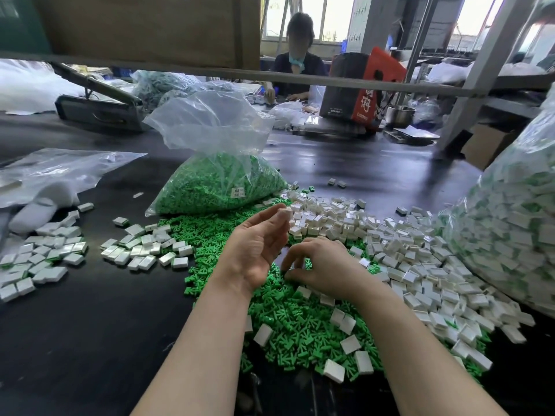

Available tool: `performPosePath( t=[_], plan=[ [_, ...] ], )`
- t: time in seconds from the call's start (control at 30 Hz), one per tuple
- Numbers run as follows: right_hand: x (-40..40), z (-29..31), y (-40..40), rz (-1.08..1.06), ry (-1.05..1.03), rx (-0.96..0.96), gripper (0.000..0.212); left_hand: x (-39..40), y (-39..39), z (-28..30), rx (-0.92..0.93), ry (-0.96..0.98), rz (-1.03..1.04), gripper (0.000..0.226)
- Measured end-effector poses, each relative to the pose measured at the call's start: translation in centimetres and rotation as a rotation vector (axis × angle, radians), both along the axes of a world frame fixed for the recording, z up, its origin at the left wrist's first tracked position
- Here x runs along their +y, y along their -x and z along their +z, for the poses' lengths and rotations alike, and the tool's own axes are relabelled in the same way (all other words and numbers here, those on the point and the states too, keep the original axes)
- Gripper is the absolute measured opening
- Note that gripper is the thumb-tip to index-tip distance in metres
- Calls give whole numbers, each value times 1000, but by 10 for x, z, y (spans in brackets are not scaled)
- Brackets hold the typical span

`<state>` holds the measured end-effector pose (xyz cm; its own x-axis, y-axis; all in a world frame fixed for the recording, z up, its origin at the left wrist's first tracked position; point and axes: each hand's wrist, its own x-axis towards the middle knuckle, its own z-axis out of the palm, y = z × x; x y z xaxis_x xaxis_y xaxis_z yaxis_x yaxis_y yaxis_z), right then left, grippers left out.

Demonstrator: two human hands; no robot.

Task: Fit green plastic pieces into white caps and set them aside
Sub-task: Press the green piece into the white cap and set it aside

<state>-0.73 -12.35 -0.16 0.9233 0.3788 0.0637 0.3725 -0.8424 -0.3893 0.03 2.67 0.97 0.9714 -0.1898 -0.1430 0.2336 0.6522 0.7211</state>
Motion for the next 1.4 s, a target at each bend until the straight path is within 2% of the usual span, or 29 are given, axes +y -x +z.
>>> performPosePath(
  t=[0.1,0.27,0.5,0.6,0.73,0.83,0.97,1.13,1.4],
  plan=[
    [2,-1,0,-5,-6,11,4,3,-2,-1,4,20,-6,32],
    [0,-2,-1,-71,86,-51,14,6,-2,-1,-11,26,-10,32],
    [-2,-3,-1,-138,83,-39,5,5,-1,-1,-24,-39,6,31],
    [-4,-3,-2,-200,-182,-19,9,5,-3,-1,-19,-59,20,31],
    [-8,6,0,-261,-837,9,8,5,-3,-2,-23,-61,13,30],
    [-10,12,2,-221,-1136,39,13,2,-3,-1,-28,-67,13,34],
    [-7,13,1,-189,-1239,23,16,1,-3,-2,-40,-74,12,31],
    [-6,11,0,-201,-1224,-80,13,0,-3,-3,-55,-121,15,31],
    [-5,11,1,-164,-1187,-103,12,0,-2,-4,-94,-190,9,34]
  ],
)
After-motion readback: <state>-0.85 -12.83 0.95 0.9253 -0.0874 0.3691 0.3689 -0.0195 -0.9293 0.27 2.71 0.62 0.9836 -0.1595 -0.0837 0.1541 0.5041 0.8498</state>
